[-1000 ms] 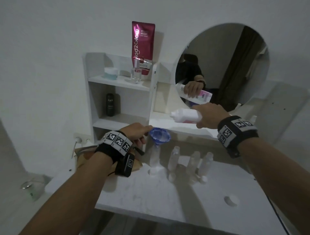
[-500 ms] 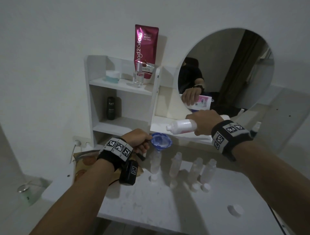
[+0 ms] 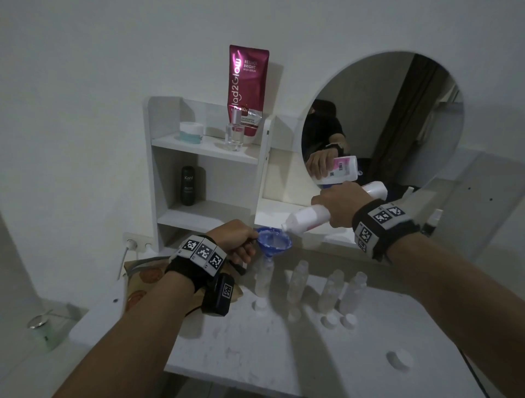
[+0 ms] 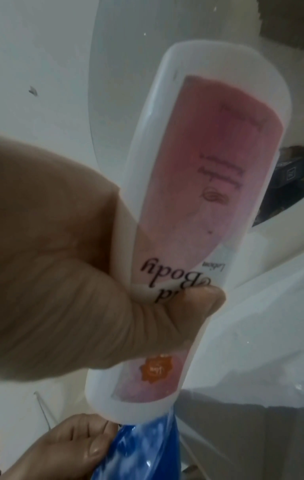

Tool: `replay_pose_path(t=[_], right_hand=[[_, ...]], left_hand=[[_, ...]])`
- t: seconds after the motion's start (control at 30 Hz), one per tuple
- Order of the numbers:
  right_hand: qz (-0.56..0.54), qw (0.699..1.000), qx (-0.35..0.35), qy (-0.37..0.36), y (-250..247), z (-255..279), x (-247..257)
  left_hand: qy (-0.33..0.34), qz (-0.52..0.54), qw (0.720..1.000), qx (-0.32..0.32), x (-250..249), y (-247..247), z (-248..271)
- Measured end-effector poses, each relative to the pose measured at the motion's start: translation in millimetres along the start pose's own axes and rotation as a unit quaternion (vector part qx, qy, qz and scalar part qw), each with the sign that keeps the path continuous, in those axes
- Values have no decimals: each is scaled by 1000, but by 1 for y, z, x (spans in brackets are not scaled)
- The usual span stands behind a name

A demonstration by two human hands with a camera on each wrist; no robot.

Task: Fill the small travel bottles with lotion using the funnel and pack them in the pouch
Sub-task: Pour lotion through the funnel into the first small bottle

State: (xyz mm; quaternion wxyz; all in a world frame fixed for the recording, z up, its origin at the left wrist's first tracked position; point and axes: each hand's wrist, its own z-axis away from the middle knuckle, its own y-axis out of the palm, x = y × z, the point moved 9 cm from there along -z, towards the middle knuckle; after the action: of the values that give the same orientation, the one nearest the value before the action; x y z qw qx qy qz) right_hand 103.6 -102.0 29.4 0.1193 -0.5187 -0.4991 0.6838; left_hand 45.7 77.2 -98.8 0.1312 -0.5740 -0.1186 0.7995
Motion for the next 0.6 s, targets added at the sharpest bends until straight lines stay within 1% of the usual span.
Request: replay_pose_path(t=[0.27,0.6], right_hand=[[33,999,-18,-20,-10,1,5],[76,996,-30,-40,-26,-2,12]], left_hand=[[-5,32,999,-2,-1,2,3],[2,-10,1000,3,-7,1,4]])
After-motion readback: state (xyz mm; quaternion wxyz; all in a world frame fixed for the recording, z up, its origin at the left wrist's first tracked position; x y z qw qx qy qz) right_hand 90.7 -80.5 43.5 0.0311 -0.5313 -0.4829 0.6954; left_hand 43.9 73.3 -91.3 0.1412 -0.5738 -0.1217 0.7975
